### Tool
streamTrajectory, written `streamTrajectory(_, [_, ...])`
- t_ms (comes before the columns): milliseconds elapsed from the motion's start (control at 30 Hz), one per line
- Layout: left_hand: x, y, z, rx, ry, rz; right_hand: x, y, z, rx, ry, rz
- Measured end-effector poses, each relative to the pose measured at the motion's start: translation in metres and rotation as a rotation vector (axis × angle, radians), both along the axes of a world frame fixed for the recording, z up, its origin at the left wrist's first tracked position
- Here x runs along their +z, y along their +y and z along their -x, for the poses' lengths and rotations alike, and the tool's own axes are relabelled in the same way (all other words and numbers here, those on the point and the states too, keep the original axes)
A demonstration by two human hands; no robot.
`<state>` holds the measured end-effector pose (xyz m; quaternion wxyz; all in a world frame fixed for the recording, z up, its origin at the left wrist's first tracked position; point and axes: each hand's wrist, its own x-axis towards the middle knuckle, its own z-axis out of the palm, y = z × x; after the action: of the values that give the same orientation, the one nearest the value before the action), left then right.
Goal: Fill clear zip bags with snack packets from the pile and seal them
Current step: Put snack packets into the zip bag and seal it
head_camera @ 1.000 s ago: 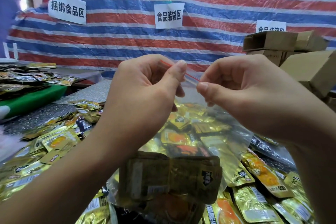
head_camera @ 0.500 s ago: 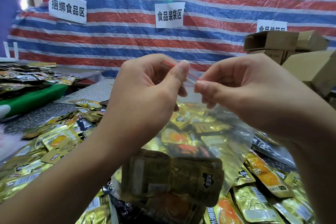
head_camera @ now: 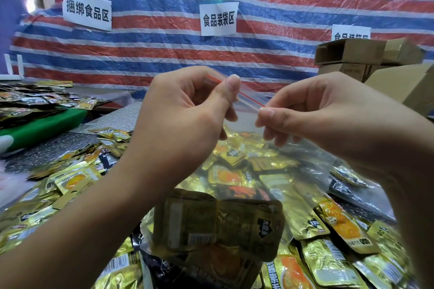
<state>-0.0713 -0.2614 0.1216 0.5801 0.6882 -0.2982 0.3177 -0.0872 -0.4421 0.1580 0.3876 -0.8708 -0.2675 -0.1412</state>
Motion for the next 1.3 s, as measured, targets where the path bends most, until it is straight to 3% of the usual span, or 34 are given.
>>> streamTrajectory(667, [0.000,0.003,-0.006,0.048,0.010,0.029,-0.001,-0.007,-0.007,0.009,-0.062,0.009])
streamTrajectory(1300, [0.000,0.003,-0.006,0.035,0.032,-0.012,0.005,-0.007,0.000,0.024,0.027,-0.075])
